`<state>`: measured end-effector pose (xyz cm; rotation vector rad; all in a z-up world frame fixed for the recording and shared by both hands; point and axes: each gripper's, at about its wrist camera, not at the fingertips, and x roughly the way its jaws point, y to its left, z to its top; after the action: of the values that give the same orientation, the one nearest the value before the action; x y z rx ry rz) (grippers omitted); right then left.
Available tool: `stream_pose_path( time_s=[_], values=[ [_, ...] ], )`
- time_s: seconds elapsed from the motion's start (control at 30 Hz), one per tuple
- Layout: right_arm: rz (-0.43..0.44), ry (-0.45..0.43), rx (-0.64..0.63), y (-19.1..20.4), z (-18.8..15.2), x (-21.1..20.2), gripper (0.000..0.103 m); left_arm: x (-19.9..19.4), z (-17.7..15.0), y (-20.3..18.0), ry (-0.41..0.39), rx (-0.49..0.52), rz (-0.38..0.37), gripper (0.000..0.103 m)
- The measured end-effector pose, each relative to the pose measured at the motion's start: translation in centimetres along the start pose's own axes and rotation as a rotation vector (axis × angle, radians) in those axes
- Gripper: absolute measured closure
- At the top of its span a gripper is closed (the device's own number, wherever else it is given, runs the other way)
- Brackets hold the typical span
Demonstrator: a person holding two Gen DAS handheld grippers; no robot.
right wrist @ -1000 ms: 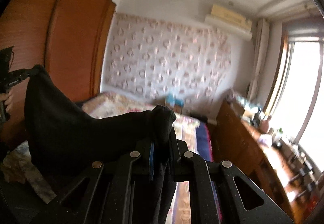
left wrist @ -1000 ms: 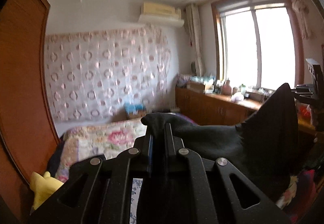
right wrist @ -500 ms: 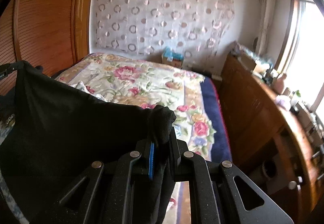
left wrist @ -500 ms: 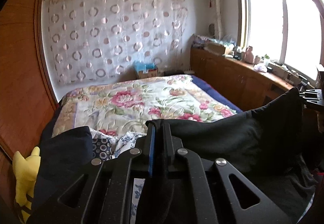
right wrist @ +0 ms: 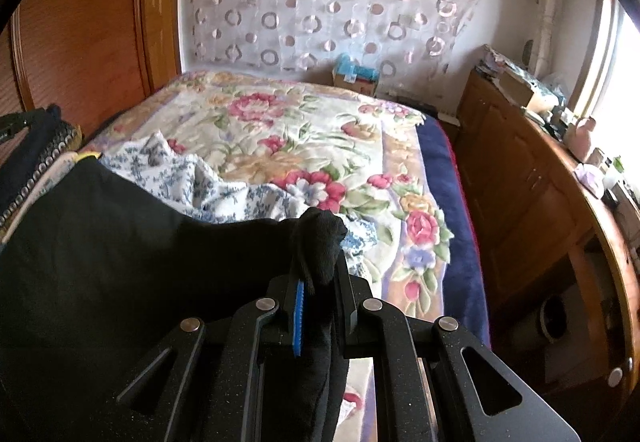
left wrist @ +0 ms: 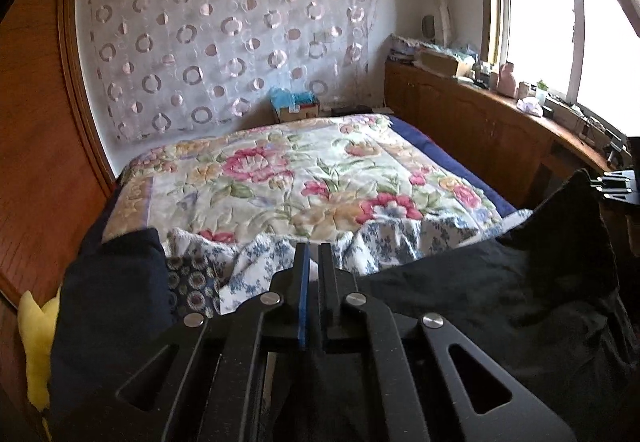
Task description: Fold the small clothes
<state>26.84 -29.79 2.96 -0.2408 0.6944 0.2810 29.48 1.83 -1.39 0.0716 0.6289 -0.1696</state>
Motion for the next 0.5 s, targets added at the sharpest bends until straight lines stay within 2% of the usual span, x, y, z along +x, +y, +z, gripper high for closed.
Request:
stream_pose_path(
  time_s=[0.03, 0.1, 0.13, 0.17, 0.2, 0.23, 0.27, 0.3, 0.37, 0.43, 0.5],
  values=[
    [-0.006, 0.007, 0.009, -0.2, 0.1, 0.3, 0.091, 0.0, 0.0, 0.0, 0.006, -0.006, -0.007, 0.098],
    [-0.035, 0.018, 0.024, -0.8, 0.0, 0.3, 0.076, 0.1, -0.4, 0.1, 0.028, -0.019, -0.033, 0.097],
    [-0.045, 0.018, 0.028, -1.0, 0.0, 0.4, 0.066, 0.0, -0.8, -0.1, 0.041, -0.021, -0.047, 0.093],
    [-0.047, 0.018, 0.042, -1.3, -0.1, 0.1, 0.061, -0.2, -1.2, -0.3, 0.045, -0.022, -0.057, 0.086],
    [-0.042, 0.017, 0.054, -1.4, -0.2, -0.3, 0.059, -0.3, -1.4, -0.4, 0.046, -0.023, -0.066, 0.079],
    [-0.039, 0.018, 0.068, -1.6, -0.5, -0.7, 0.056, -0.6, -1.8, -0.6, 0.045, -0.024, -0.076, 0.065],
    [-0.038, 0.015, 0.078, -1.7, -0.8, -1.3, 0.055, -1.0, -2.2, -0.8, 0.043, -0.025, -0.091, 0.059],
    [-0.034, 0.011, 0.089, -1.7, -1.3, -2.1, 0.054, -1.3, -2.7, -1.2, 0.047, -0.020, -0.106, 0.057],
    [-0.023, 0.002, 0.104, -1.3, -2.6, -3.5, 0.054, -1.6, -3.4, -1.6, 0.068, -0.009, -0.113, 0.045],
    [-0.021, 0.002, 0.125, -1.0, -4.2, -4.6, 0.054, -2.0, -4.4, -2.2, 0.081, -0.001, -0.125, 0.038],
    [-0.009, 0.011, 0.155, -0.8, -6.0, -5.8, 0.054, -2.4, -5.2, -2.7, 0.100, 0.005, -0.144, 0.037]
  ],
)
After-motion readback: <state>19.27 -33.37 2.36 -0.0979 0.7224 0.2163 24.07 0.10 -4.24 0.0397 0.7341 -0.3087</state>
